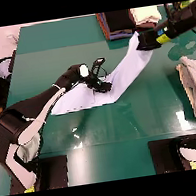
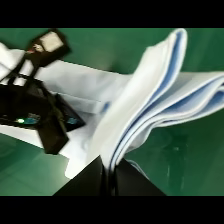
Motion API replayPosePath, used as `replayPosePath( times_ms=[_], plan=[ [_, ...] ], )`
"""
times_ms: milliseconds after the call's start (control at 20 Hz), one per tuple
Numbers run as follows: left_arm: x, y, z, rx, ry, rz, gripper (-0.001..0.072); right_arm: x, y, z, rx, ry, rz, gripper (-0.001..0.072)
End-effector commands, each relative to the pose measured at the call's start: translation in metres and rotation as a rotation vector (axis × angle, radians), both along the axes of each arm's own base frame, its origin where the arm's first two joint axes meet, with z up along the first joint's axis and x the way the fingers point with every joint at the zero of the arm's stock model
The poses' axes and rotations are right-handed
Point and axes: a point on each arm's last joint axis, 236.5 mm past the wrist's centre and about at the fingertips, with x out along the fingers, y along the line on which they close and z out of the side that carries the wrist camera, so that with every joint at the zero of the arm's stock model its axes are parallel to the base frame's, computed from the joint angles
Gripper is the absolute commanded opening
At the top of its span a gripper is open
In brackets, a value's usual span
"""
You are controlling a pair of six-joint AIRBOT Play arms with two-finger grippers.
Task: Fold the shirts.
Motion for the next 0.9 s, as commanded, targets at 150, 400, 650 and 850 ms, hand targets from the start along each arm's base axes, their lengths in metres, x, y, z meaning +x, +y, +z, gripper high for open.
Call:
replayPosePath(
  times_ms=[150, 400, 650, 850],
  plan=[
    [0.057, 0.074, 0.073, 0.013, -0.151, 0.116, 0.0022, -0.007, 0.074, 0.029, 0.11, -0.025, 0.151, 0.0016],
    [0.094, 0.233, 0.188, 0.171, -0.412, 0.315, 0.0024, -0.01, 0.168, 0.026, 0.264, -0.054, 0.275, 0.0017],
    [0.076, 0.344, 0.284, 0.252, -0.614, 0.522, 0.0024, -0.019, 0.295, -0.038, 0.359, -0.032, 0.376, 0.002],
    [0.058, 0.364, 0.314, 0.25, -0.665, 0.572, 0.0024, -0.021, 0.381, -0.1, 0.371, -0.147, 0.46, 0.038]
  ],
)
